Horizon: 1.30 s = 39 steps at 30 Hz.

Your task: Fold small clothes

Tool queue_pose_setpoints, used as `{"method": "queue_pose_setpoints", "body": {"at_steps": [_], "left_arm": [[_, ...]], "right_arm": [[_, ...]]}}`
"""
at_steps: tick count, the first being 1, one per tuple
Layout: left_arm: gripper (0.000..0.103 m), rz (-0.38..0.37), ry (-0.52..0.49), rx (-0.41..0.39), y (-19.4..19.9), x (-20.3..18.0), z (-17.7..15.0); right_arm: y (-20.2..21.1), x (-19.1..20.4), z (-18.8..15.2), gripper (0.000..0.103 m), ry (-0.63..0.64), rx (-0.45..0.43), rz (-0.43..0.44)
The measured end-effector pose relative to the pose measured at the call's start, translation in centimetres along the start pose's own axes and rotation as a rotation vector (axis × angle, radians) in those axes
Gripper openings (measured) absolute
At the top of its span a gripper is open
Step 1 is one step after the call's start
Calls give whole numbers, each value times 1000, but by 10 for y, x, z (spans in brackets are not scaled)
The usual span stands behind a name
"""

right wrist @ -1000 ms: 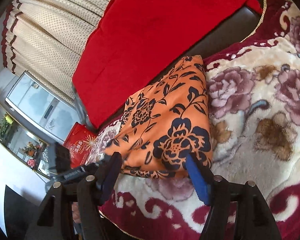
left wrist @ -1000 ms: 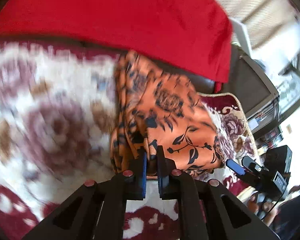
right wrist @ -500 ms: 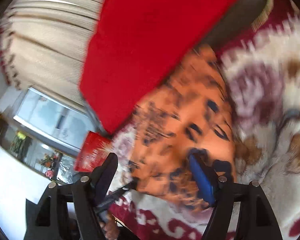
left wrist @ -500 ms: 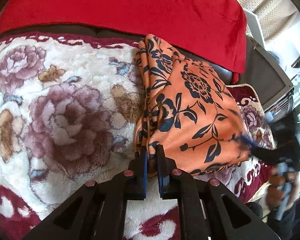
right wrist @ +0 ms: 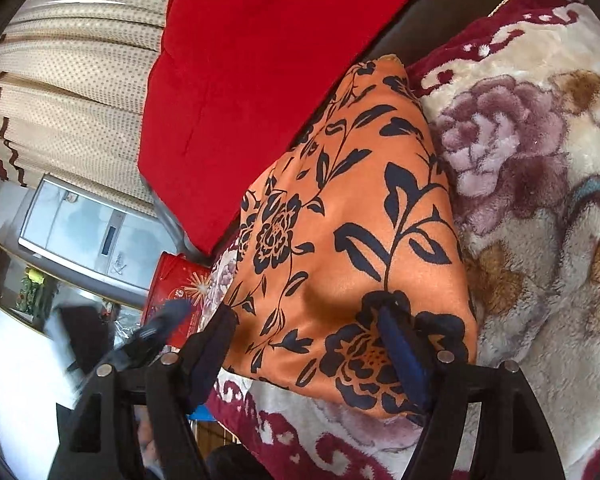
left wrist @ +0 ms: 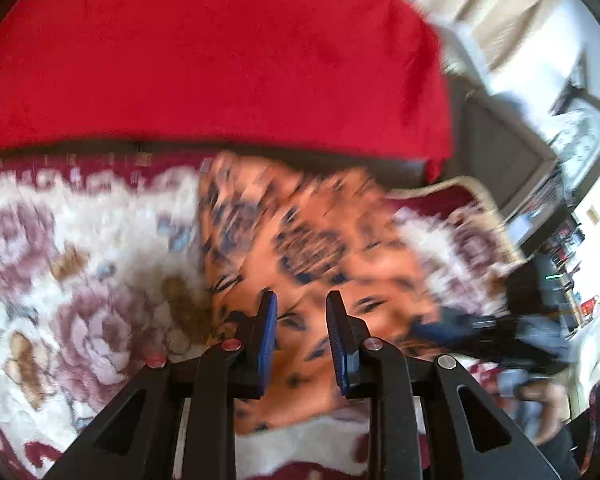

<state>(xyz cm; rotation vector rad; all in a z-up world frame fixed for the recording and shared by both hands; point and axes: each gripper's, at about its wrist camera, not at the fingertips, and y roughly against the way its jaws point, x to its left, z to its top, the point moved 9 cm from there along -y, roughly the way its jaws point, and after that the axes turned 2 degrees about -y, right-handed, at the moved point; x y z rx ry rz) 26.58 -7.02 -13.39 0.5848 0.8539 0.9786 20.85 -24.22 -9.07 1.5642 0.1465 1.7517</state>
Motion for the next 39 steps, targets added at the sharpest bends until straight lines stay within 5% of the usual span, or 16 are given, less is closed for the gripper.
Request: {"method": "queue_pose_setpoints", "body": {"at_steps": [1, 2, 6, 7, 9, 11, 14, 16, 19, 21, 31, 34, 36, 39], "left_arm": [[22, 51, 27, 57, -18, 18, -9], [8, 63, 42, 70, -25, 28, -13], [7, -39, 124, 34, -7, 40, -3], [9, -46, 100, 11, 0, 36, 6], [44, -51, 65, -34, 6, 31, 32], [52, -57, 69, -47, -2, 33, 56], [52, -122, 145, 12, -40, 42, 89], [48, -103, 198, 65, -68, 56, 98], [12, -105, 299, 146, -99, 81, 95], [8, -140, 301, 132, -98, 85, 93], [11, -179, 312, 101, -87, 99, 87], [16, -184, 267, 58, -67, 87, 92], [28, -216, 274, 42, -64, 82, 94], [26, -225, 268, 44, -63, 78, 84]], "right_arm": [[1, 0, 0, 77, -3, 5, 2], [1, 0, 0, 77, -4, 8, 4], [1, 4, -1, 77, 29, 36, -8], [1, 4, 0, 77, 38, 41, -16], [0, 5, 0, 78, 51, 49, -21], [-1, 7, 0, 78, 58, 51, -19], [-1, 8, -1, 78, 65, 56, -6], [-2, 8, -1, 78, 57, 60, 7], [-1, 7, 0, 78, 52, 68, 24], [0, 7, -2, 78, 61, 69, 25], [6, 10, 2, 79, 61, 90, 40], [27, 17, 19, 79, 71, 32, 75], [40, 7, 36, 82, 60, -18, 44], [43, -25, 56, 83, -18, -60, -4]]}}
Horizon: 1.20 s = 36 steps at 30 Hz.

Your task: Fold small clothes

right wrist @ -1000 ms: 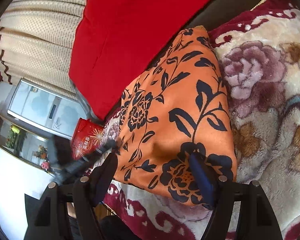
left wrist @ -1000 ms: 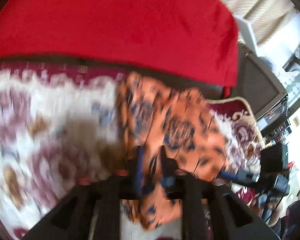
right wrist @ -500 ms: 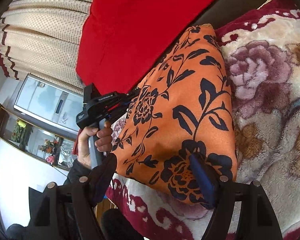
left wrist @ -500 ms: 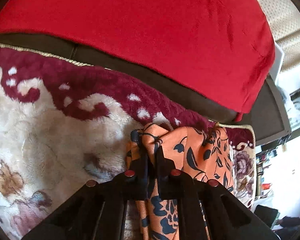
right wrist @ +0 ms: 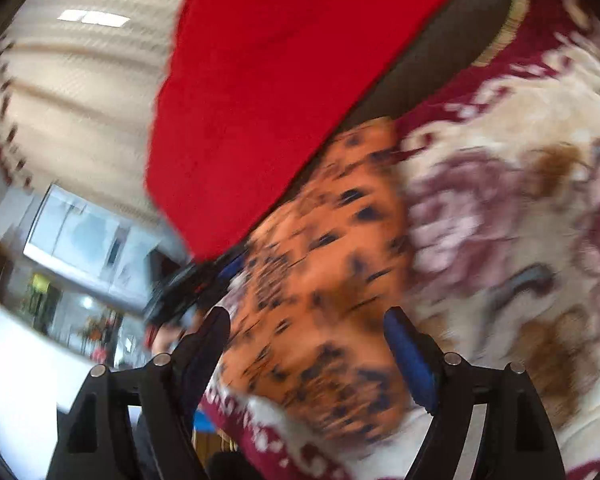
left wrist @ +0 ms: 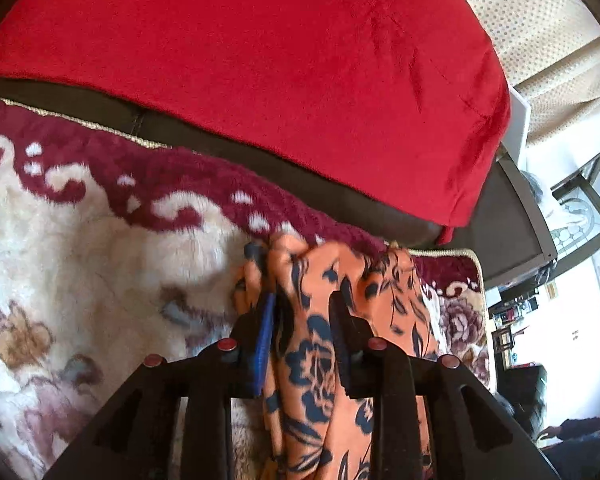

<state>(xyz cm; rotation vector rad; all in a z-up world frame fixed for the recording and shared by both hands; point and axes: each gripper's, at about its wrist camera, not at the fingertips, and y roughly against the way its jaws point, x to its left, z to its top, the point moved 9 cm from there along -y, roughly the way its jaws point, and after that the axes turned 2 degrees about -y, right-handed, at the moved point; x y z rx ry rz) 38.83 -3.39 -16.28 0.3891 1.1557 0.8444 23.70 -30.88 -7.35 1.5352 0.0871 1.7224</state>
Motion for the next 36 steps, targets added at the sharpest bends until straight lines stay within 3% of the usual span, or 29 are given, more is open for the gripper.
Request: {"method": "queue_pose_setpoints", "body": {"at_steps": [2, 4, 7, 10, 12, 14, 15, 17, 19, 20, 23, 24, 25, 27, 29, 30, 31, 32, 36], "left_arm": [[25, 34, -5, 9, -1, 1, -10], [25, 30, -12, -39, 12, -6, -14], [25, 18, -114, -102, 39, -37, -31], [25, 44, -188, -99, 45, -57, -54], [25, 121, -185, -47, 28, -51, -69], [16, 232, -190, -7, 9, -29, -84], [10, 264, -210, -24, 11, -19, -85], [7, 268, -205, -35, 12, -12, -81], [8, 279, -197, -31, 11, -8, -78], [8, 290, -212, -31, 13, -10, -79], [7, 319, -235, -37, 13, -14, -81], [7, 324, -239, -38, 14, -17, -83], [7, 329, -239, -37, 14, -17, -83], [7, 333, -239, -34, 14, -16, -83], [7, 337, -243, -37, 12, -18, -82], [7, 335, -238, -38, 12, -17, -81], [7, 334, -238, -40, 11, -19, -82], [7, 336, -240, -41, 13, -18, -82], [7, 338, -259, -41, 13, -18, -83]], "right_arm": [[-17, -24, 2, 82, -79, 45, 7], [-34, -33, -4, 82, -120, 103, 49], [-42, -35, -5, 81, -132, 91, 75], [-44, -31, -2, 83, -155, 85, 112], [-46, -32, 6, 81, -179, 65, 125], [-59, -36, 8, 40, -137, 94, 69], [-70, -40, 4, 37, -67, 132, -28], [-68, -31, 3, 34, 30, 120, -115], [-64, -13, 4, 34, 179, 93, -265], [-65, -10, 4, 34, 188, 95, -286], [-62, -17, 14, 55, 54, 99, -159], [-56, -21, 21, 67, -3, 68, -109], [-51, -24, 26, 72, -39, 36, -79], [-48, -25, 46, 72, -84, -11, -31], [-65, -33, 61, 72, -132, 39, -20], [-77, -39, 64, 69, -160, 79, -28], [-91, -45, 66, 48, -169, 117, -48], [-99, -41, 65, 38, -134, 135, -68], [-94, -8, 65, 33, 97, 94, -231]]}}
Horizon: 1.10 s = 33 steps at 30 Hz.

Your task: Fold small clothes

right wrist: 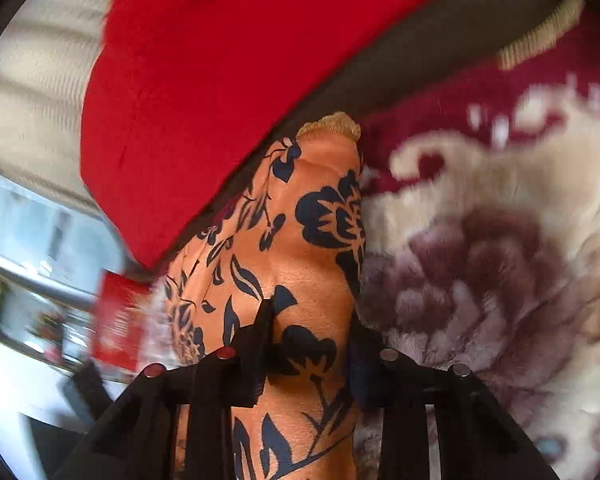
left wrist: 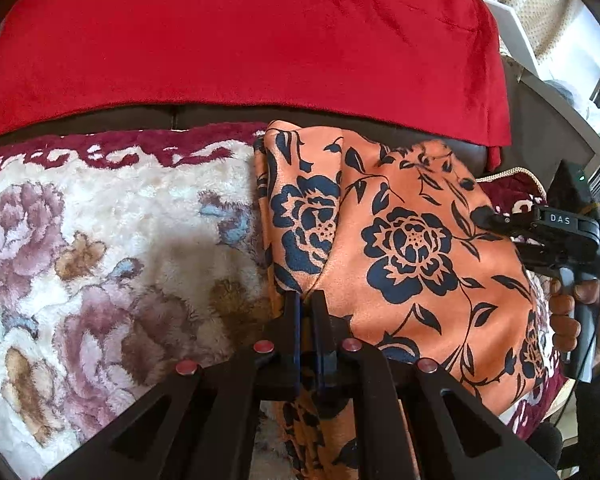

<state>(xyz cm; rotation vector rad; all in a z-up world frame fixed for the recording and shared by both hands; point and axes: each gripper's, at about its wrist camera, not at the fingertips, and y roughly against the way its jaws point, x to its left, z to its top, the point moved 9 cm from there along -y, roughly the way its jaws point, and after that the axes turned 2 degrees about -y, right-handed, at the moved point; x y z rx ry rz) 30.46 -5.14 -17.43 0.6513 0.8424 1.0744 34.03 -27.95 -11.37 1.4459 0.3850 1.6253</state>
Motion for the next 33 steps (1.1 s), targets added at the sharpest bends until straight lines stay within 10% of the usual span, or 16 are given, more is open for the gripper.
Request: {"method": "queue_pose_setpoints", "body": {"at_steps": [4, 7, 12, 13, 18, 33], "left_arm": [[7, -3, -6, -8, 1, -1, -1], [7, -10, -3, -6, 2, -1, -1], [7, -4, -4, -5, 1, 0, 0], [7, -2, -1, -6, 1, 0, 0], [7, -6, 45, 3, 9, 4, 2], [6, -181, 198, -61, 64, 8, -26]], "right_arm": [[-10, -11, -6, 44, -67, 0, 2], [7, -9, -15, 77, -108, -21, 43], [33, -2, -56, 77, -100, -20, 127], [26, -1, -69, 64, -89, 28, 123], [16, 24, -87, 45, 142, 50, -101], [95, -3, -92, 72, 106, -95, -86]]}}
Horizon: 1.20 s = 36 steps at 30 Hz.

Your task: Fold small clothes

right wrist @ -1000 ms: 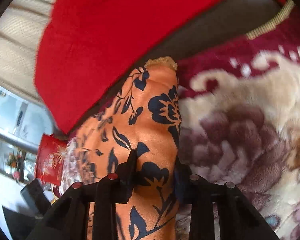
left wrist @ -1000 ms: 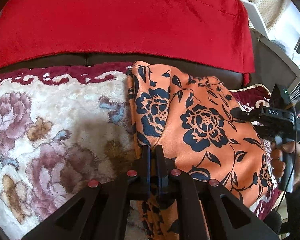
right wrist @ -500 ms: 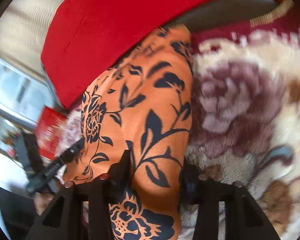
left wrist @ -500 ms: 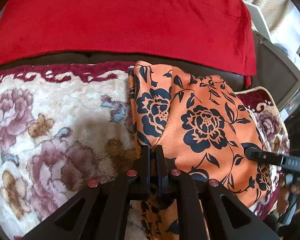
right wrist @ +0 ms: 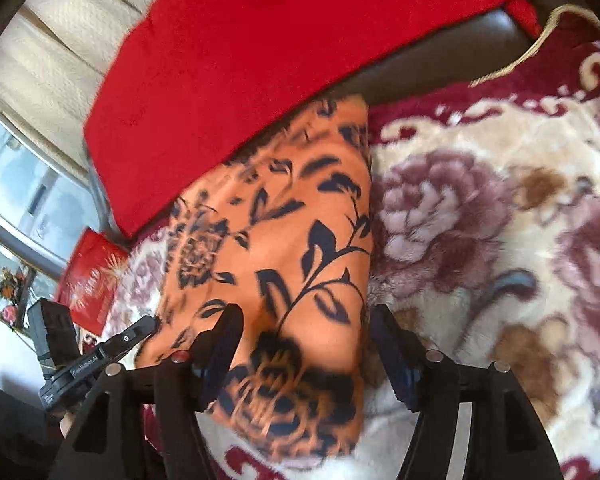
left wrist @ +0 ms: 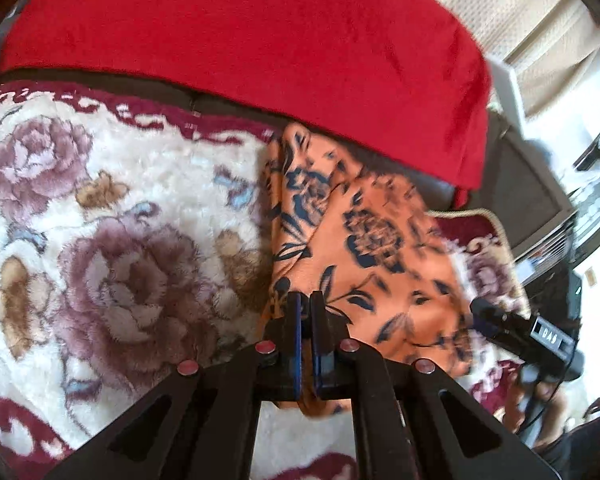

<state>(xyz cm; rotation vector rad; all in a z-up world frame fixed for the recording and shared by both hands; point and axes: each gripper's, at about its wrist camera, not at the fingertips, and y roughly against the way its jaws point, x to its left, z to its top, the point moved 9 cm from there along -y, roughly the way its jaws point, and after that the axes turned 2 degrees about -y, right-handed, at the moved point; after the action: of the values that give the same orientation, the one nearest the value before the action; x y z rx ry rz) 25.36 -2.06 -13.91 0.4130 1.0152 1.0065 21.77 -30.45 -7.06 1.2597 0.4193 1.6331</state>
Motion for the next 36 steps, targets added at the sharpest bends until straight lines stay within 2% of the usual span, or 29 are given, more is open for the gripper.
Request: {"method": "queue_pose_setpoints", "body": {"at_steps": [2, 5, 8, 9, 12, 14, 16, 18, 20, 24, 29, 30, 31, 32, 36], "left_arm": [[6, -62, 24, -4, 10, -5, -6], [11, -90, 33, 16, 8, -12, -22], [10, -38, 45, 63, -10, -1, -40], [6, -32, 64, 74, -15, 4, -43], [5, -41, 94, 61, -7, 10, -41], [5, -63, 91, 36, 5, 7, -35], [14, -114, 105, 23, 12, 4, -25], [38, -104, 94, 0, 13, 5, -9], [45, -120, 98, -21, 9, 3, 12], [44, -153, 143, 22, -34, 13, 66], [43, -169, 199, 91, -88, 24, 102], [41, -174, 222, 112, -102, 30, 107], [32, -174, 226, 122, -110, 33, 109], [16, -164, 221, 134, -118, 37, 110], [16, -193, 176, 127, -129, 43, 109]], "right_arm": [[23, 3, -4, 72, -21, -36, 56], [31, 23, -20, 73, -51, -46, 148], [25, 45, -37, 79, -64, -32, 232], [20, 47, -40, 79, -64, -15, 247], [-4, 40, -53, 79, -101, 41, 193], [-3, 47, -54, 79, -116, 19, 225], [3, 49, -54, 79, -106, 0, 227], [11, 50, -54, 79, -101, -15, 226], [18, 50, -55, 79, -106, -30, 232], [34, 53, -57, 79, -97, -52, 240], [50, 53, -68, 79, -88, -63, 232], [51, 51, -71, 79, -90, -60, 222], [52, 50, -73, 79, -90, -58, 215], [51, 48, -74, 79, -91, -53, 208], [44, 40, -75, 79, -102, -34, 177]]}}
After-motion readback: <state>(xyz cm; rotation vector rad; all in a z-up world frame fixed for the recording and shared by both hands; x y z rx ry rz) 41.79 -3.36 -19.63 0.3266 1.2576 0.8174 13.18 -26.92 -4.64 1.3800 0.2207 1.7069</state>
